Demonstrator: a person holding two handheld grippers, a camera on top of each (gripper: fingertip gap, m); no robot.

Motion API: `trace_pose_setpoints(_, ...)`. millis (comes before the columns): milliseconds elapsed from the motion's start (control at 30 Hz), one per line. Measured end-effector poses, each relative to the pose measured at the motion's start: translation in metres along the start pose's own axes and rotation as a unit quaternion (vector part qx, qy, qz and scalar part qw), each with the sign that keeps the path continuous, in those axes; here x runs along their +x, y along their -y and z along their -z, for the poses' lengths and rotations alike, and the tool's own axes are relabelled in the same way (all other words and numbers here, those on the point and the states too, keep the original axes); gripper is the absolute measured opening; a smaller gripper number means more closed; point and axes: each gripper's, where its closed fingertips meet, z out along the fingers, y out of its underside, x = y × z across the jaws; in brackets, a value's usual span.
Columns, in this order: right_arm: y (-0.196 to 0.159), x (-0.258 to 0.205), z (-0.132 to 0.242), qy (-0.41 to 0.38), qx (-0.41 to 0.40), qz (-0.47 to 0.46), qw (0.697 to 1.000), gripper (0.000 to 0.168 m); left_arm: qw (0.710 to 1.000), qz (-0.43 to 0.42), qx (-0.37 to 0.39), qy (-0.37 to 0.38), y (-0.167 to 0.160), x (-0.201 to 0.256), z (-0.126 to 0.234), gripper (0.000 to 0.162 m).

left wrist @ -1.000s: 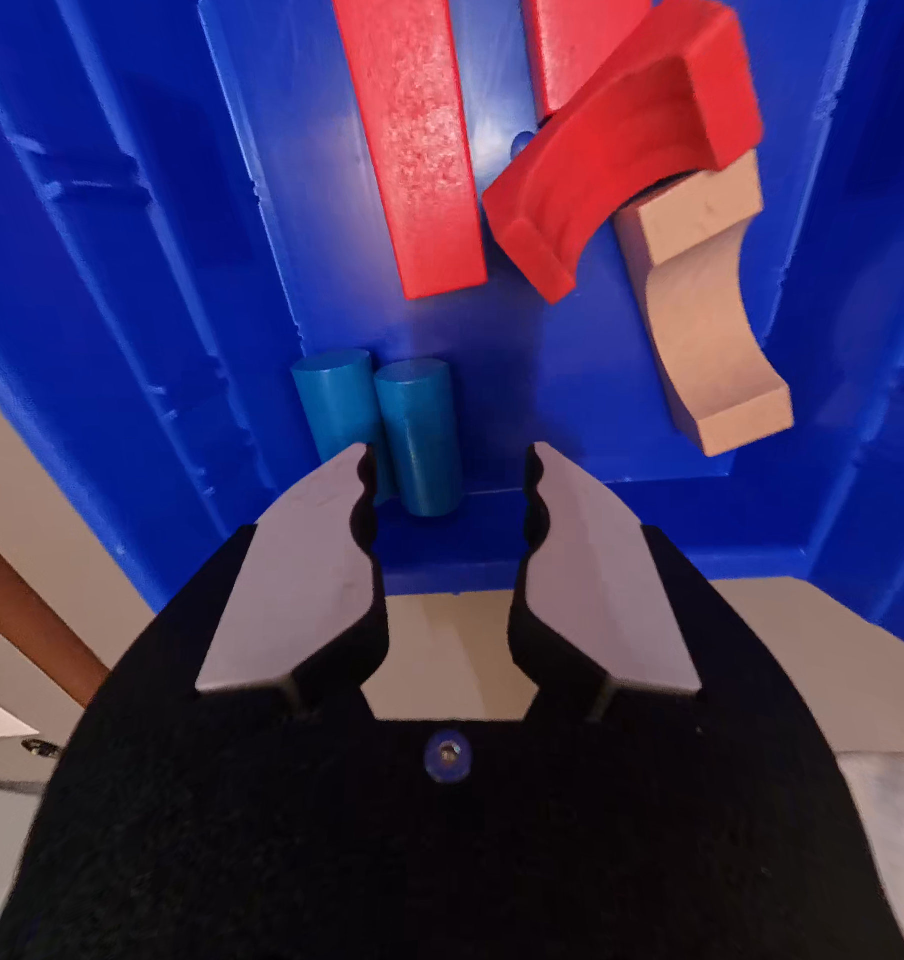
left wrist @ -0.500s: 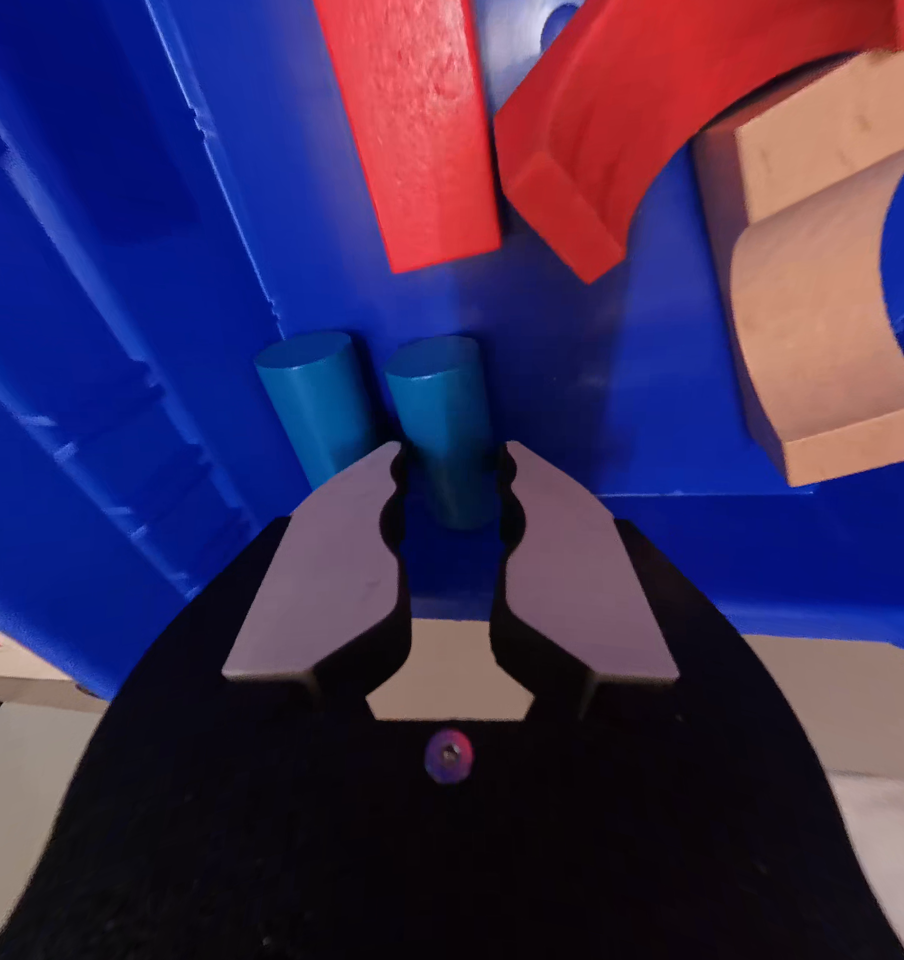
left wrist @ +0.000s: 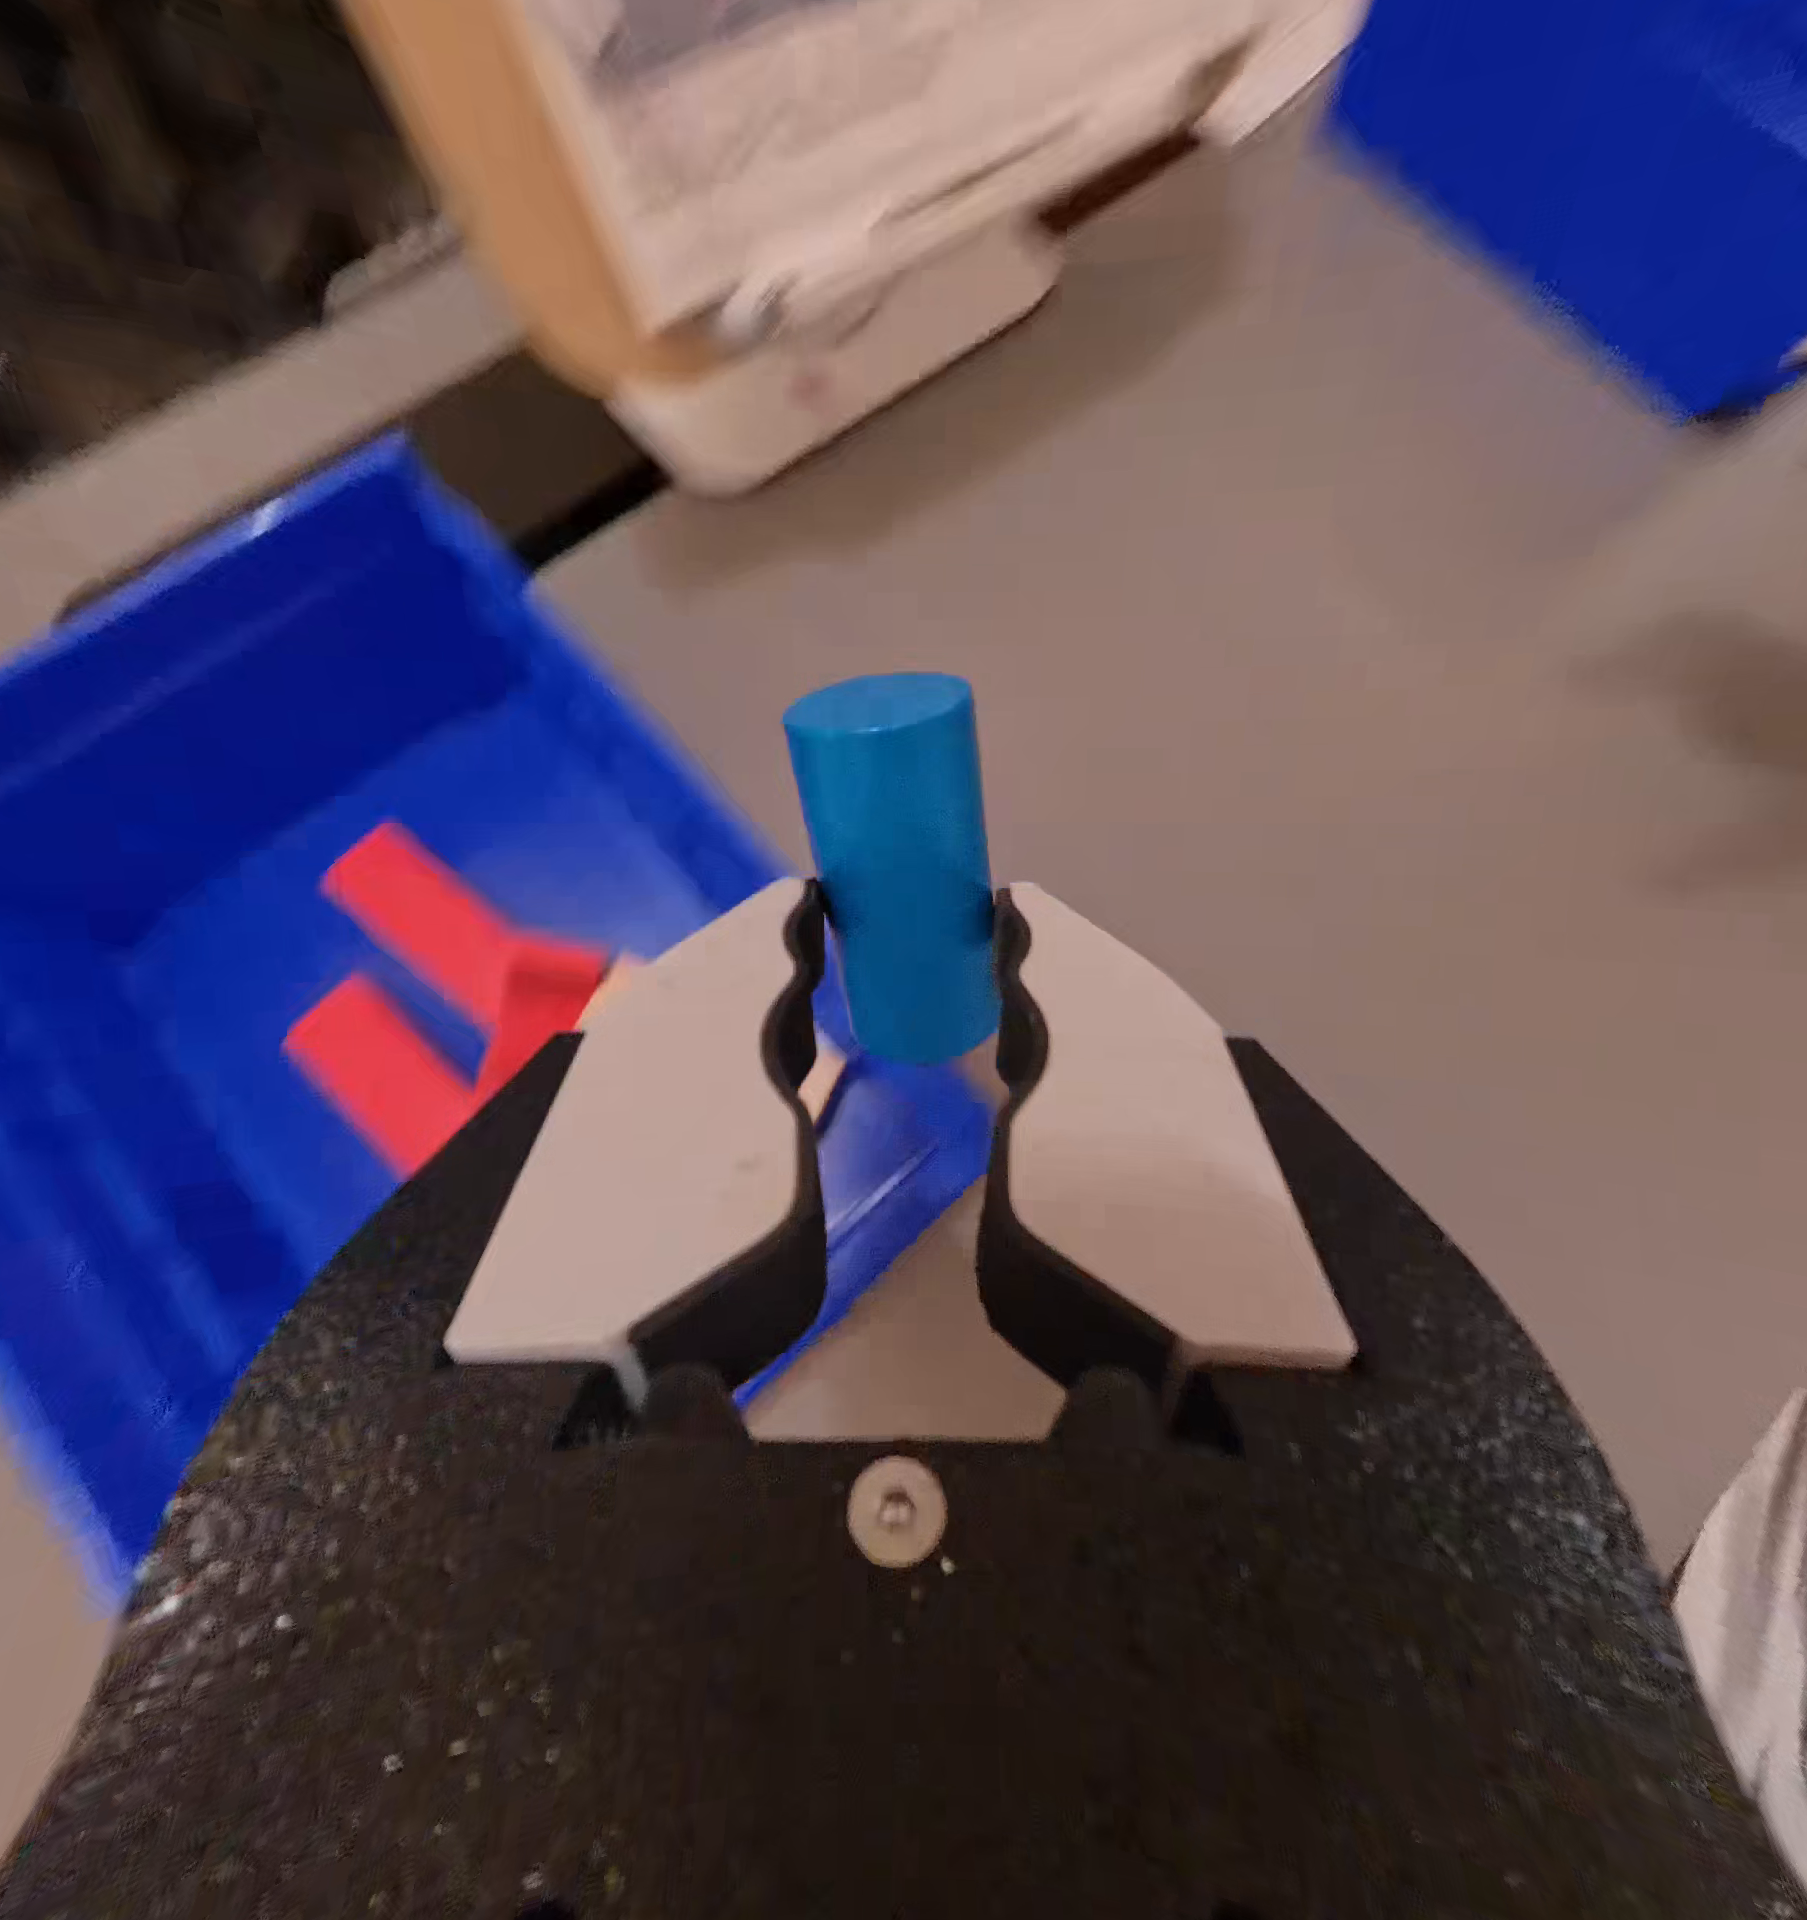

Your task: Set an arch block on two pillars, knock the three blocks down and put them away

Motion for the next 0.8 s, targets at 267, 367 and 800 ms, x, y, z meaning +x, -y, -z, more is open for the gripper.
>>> trace_pose_setpoints(267, 0.059, -0.013, -0.042, 0.088, -0.002, 0.090, 0.992, 0.074, 0.967, -0.098, 0.151, -0.177, 0.040, 0.129, -0.040, 0.031)
trace_pose_setpoints(367, 0.058, -0.012, -0.053, 0.101, -0.015, 0.096, 0.990, 0.068, 0.950, -0.118, 0.187, -0.222, 0.049, 0.164, -0.058, 0.031)
trace_pose_setpoints(800, 0.043, -0.009, -0.040, 0.124, -0.009, 0.046, 0.991, 0.036, 0.910, -0.176, 0.243, -0.286, 0.058, 0.225, -0.081, 0.031)
